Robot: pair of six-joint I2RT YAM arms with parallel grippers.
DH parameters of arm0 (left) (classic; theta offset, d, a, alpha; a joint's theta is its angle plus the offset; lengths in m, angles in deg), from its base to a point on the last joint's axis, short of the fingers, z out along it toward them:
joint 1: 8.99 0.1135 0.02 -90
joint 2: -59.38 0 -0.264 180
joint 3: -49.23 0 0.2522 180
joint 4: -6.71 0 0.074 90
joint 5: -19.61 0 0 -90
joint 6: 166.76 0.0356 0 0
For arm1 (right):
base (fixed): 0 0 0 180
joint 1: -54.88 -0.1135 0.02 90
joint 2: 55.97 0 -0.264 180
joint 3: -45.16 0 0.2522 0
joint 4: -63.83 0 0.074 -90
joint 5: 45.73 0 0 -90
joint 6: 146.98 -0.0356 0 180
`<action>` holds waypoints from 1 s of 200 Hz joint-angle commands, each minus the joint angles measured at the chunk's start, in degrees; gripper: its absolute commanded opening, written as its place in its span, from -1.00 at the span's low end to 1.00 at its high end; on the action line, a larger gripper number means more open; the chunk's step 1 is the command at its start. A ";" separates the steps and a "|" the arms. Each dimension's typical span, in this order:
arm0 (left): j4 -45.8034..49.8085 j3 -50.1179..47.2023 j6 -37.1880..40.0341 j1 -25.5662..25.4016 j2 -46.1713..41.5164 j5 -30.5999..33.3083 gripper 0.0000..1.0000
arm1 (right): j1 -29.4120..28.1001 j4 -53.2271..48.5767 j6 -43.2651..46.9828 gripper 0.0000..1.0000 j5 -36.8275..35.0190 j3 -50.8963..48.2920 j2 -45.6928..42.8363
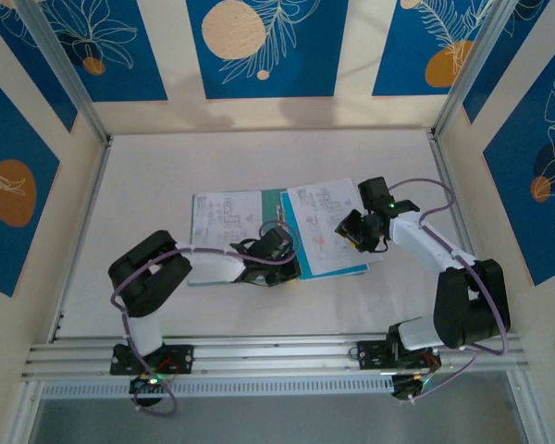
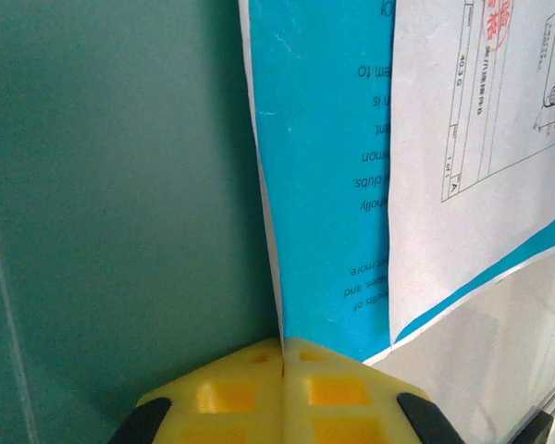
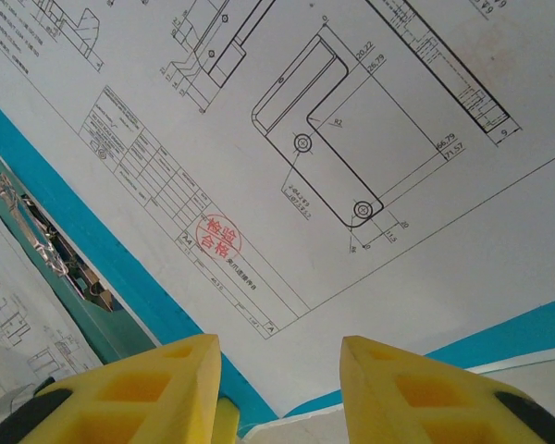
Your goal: Put the files into the folder
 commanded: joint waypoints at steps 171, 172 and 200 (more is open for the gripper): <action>-2.14 -4.87 -3.01 2.52 -4.24 -0.38 -0.72 | -5.06 7.32 -6.25 -0.22 7.40 5.95 18.86; -2.11 -4.86 -3.01 2.52 -4.27 -0.33 -0.71 | -5.17 7.26 -6.37 -0.22 7.29 5.97 18.99; -1.09 -4.73 -2.70 2.51 -4.93 0.05 -0.51 | -6.72 5.27 -8.30 -0.22 4.68 6.17 21.35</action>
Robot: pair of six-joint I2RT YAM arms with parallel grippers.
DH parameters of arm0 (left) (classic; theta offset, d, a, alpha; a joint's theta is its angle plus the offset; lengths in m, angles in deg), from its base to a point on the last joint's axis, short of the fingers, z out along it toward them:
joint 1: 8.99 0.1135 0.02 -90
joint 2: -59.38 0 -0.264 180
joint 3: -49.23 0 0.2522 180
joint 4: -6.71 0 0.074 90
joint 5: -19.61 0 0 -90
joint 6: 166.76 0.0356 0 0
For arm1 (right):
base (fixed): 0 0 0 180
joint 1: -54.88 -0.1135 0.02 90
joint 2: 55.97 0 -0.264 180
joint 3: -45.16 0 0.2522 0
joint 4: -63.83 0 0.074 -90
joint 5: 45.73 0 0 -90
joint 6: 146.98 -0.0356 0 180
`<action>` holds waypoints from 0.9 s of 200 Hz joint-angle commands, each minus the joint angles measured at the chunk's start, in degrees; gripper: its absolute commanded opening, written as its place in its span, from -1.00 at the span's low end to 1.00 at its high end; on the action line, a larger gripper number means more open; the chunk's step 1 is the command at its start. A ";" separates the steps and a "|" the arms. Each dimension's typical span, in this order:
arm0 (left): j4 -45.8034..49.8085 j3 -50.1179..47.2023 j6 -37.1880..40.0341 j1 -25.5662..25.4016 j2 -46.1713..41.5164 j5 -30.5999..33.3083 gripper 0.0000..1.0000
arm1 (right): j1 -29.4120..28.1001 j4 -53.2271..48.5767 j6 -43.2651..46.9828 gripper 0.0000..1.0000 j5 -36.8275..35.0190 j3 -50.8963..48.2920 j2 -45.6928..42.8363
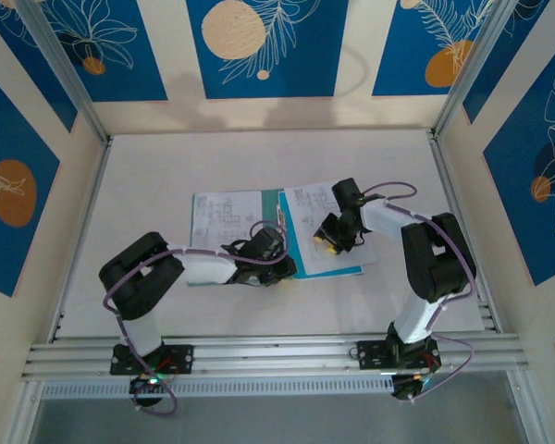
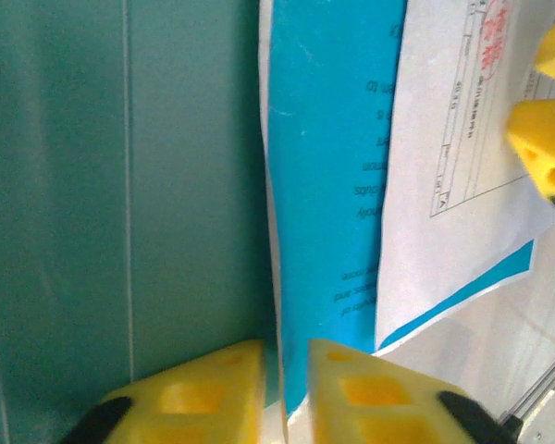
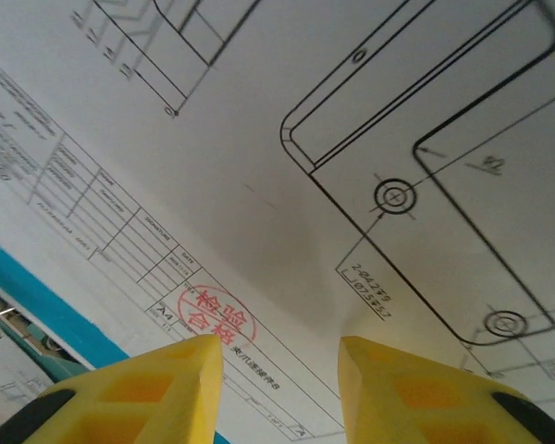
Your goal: Put the files into the folder
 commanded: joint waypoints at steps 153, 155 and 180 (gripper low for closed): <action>-0.17 -0.85 0.35 0.78 -0.90 1.26 -0.35 | -5.24 0.17 -9.67 -0.23 0.44 -2.70 2.35; -0.12 -0.86 0.29 0.72 -0.90 1.30 -0.35 | -5.28 0.23 -9.87 -0.23 0.41 -2.75 2.26; -0.34 -1.09 0.27 0.81 -0.72 1.34 -0.38 | -5.66 0.85 -11.01 -0.23 0.67 -2.93 1.98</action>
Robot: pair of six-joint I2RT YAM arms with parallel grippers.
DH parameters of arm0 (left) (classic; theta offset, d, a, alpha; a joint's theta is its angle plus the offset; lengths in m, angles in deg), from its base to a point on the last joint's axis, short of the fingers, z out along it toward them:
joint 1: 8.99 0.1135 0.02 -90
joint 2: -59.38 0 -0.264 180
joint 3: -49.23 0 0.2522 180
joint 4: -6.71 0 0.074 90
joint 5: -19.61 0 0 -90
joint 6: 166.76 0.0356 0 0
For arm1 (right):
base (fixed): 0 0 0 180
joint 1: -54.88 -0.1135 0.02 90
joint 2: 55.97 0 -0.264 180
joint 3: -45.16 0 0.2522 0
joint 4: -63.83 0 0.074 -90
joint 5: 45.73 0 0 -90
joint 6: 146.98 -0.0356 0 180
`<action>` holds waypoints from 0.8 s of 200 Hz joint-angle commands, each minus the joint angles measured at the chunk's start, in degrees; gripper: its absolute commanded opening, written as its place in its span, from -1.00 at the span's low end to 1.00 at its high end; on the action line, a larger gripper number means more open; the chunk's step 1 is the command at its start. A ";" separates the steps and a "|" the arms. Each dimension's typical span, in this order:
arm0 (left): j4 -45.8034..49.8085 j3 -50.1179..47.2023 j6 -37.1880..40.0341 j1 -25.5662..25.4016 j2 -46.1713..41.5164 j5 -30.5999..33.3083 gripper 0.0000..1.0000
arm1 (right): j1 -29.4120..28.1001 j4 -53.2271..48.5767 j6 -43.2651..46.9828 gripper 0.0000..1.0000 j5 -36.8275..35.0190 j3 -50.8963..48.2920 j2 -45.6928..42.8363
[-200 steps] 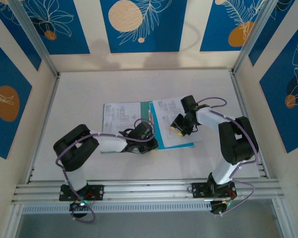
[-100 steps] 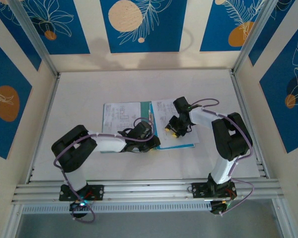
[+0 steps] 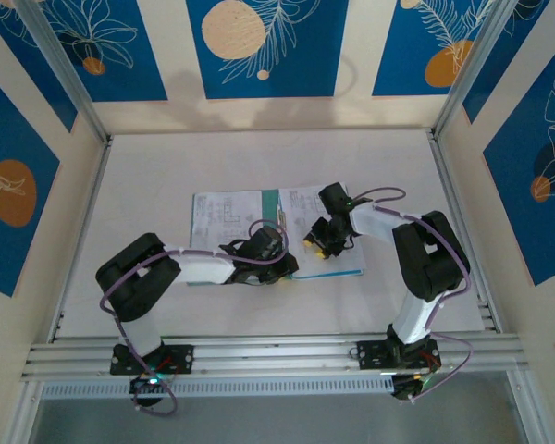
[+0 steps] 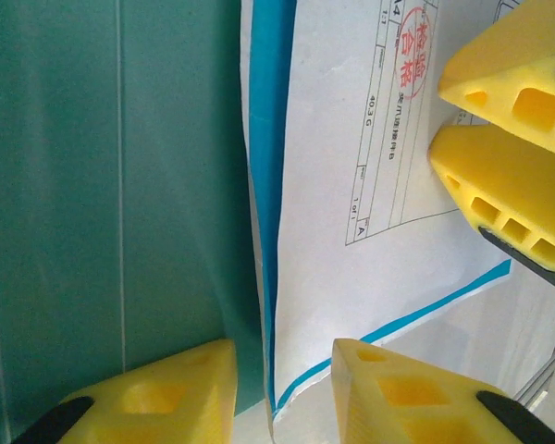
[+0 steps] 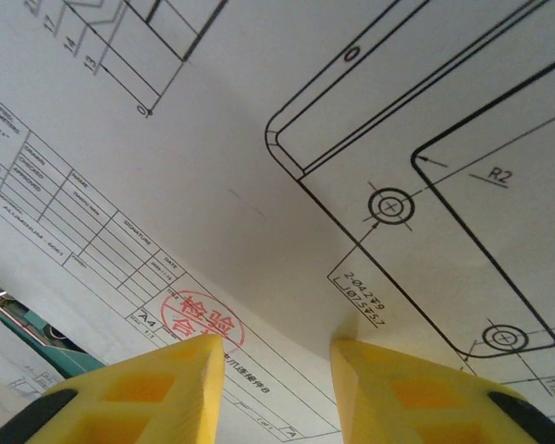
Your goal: Put the files into the folder
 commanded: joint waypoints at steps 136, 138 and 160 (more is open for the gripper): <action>1.85 -0.29 0.98 0.68 -0.48 1.96 -0.87 | -2.12 -2.94 -4.01 -0.23 -0.85 -2.46 0.15; 1.85 -0.31 0.98 0.68 -0.42 1.96 -0.88 | -2.10 -2.97 -4.01 -0.23 -0.89 -2.44 0.13; 2.42 -0.29 0.88 0.68 -0.66 2.13 -0.96 | -2.20 -3.39 -3.53 -0.18 -1.27 -1.95 -0.55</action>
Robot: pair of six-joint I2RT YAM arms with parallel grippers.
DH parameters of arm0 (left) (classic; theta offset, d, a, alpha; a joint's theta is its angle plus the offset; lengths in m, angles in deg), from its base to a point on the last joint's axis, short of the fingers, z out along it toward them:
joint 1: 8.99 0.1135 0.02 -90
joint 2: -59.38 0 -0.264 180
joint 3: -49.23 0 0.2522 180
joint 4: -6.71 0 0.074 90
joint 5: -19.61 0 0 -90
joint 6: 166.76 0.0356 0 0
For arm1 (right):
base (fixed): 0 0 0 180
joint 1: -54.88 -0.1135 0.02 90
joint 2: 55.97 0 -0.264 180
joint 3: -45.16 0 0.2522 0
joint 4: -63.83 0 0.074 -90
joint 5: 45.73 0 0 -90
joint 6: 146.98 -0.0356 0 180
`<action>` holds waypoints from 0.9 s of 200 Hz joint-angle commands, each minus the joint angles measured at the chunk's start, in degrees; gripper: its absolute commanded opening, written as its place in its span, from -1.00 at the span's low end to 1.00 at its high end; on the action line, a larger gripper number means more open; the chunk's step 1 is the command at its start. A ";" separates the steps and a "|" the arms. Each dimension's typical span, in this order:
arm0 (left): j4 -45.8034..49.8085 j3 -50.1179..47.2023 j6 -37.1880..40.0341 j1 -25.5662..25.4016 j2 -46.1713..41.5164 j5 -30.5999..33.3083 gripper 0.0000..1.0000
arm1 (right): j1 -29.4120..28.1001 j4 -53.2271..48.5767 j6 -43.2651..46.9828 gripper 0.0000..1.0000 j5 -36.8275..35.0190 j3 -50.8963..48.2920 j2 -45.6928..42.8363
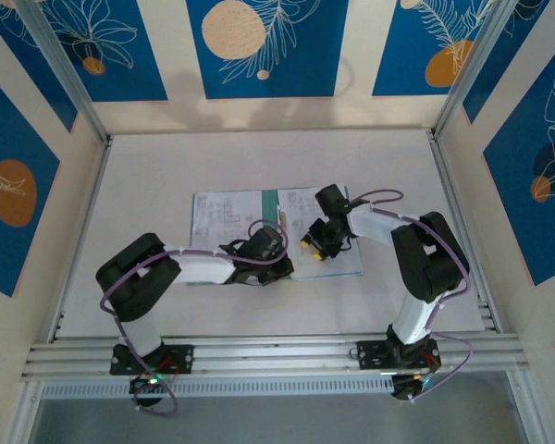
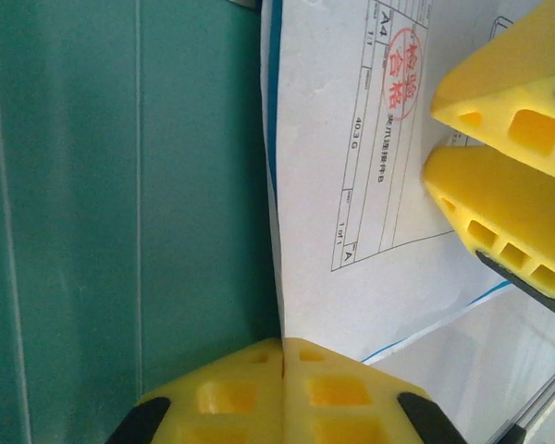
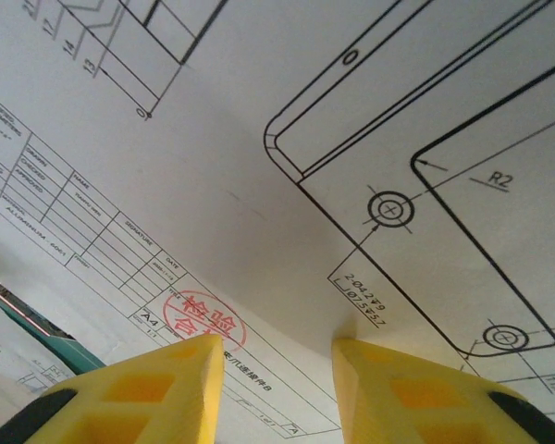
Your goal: Put the files into the folder
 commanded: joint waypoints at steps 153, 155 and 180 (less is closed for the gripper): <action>2.16 -1.52 -2.51 0.59 -2.20 2.47 -0.82 | -0.17 -6.16 5.84 0.01 -0.45 6.39 5.36; 2.24 -1.58 -2.49 0.59 -2.25 2.50 -0.81 | -0.25 -6.19 5.86 0.01 -0.47 6.54 5.52; 3.86 -1.78 -2.01 0.59 -3.55 3.49 -0.68 | -0.87 -6.83 5.39 -0.01 -0.85 7.14 6.76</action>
